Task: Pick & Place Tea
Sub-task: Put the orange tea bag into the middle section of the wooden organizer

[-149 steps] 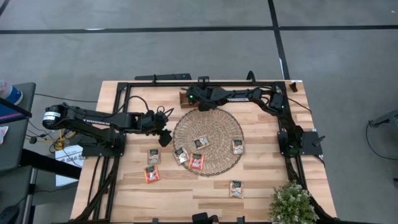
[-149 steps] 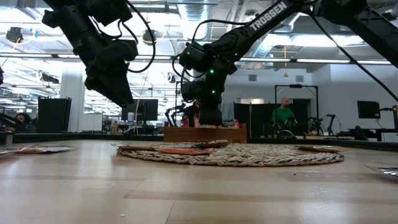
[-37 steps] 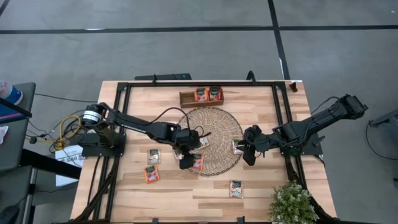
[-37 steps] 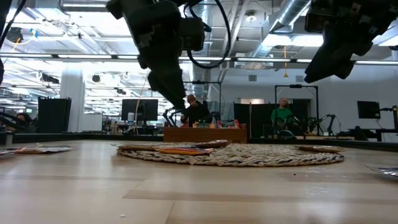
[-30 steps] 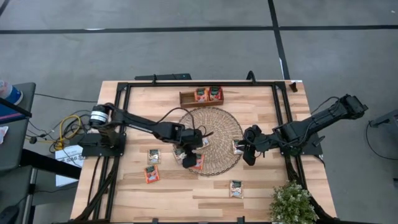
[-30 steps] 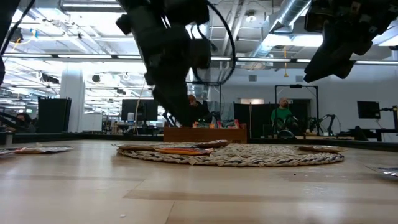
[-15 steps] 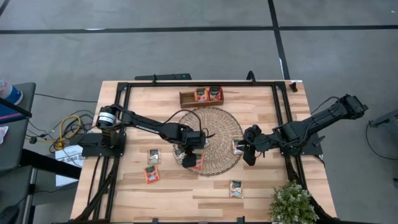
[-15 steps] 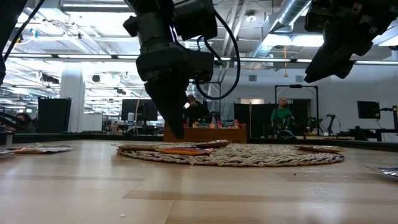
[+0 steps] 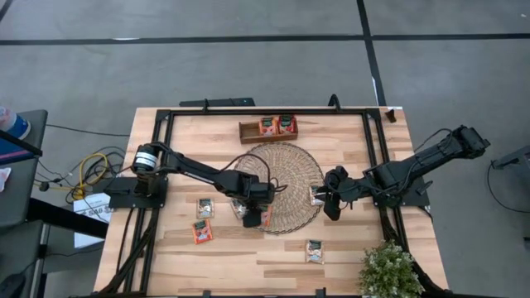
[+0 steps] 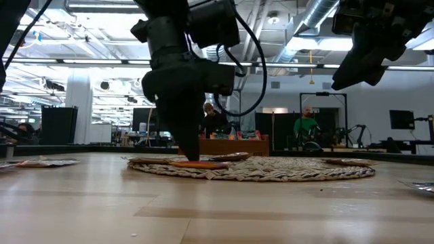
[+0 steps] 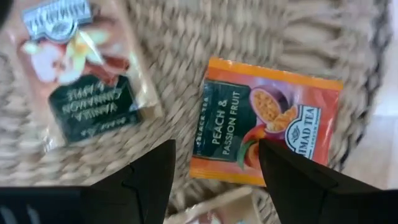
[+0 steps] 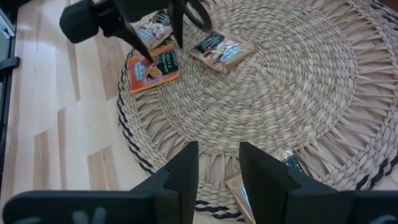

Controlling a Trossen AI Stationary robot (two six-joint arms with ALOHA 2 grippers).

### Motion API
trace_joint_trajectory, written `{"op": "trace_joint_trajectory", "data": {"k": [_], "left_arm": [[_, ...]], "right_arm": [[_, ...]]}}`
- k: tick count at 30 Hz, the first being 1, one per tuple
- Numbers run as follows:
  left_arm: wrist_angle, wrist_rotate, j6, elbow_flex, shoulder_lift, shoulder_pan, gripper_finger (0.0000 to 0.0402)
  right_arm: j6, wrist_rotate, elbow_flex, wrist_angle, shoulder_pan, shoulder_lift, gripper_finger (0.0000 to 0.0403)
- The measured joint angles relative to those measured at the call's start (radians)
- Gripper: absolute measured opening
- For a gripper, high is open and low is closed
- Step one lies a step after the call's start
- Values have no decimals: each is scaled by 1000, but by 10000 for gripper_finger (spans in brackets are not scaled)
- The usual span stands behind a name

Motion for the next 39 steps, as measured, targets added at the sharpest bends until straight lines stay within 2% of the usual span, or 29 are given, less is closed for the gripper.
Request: {"op": "trace_joint_trajectory", "data": {"k": [7,21,32,39], "left_arm": [[-8,-44,-1,0,7,-7,223],[-13,-26,-10,0,7,-10,221],[-13,-25,-11,0,7,-10,169],[-13,-25,-12,0,7,-10,151]], "right_arm": [[1,0,0,4,0,0,108],[1,0,0,16,0,0,108],[1,0,0,16,0,0,108],[1,0,0,16,0,0,108]]}}
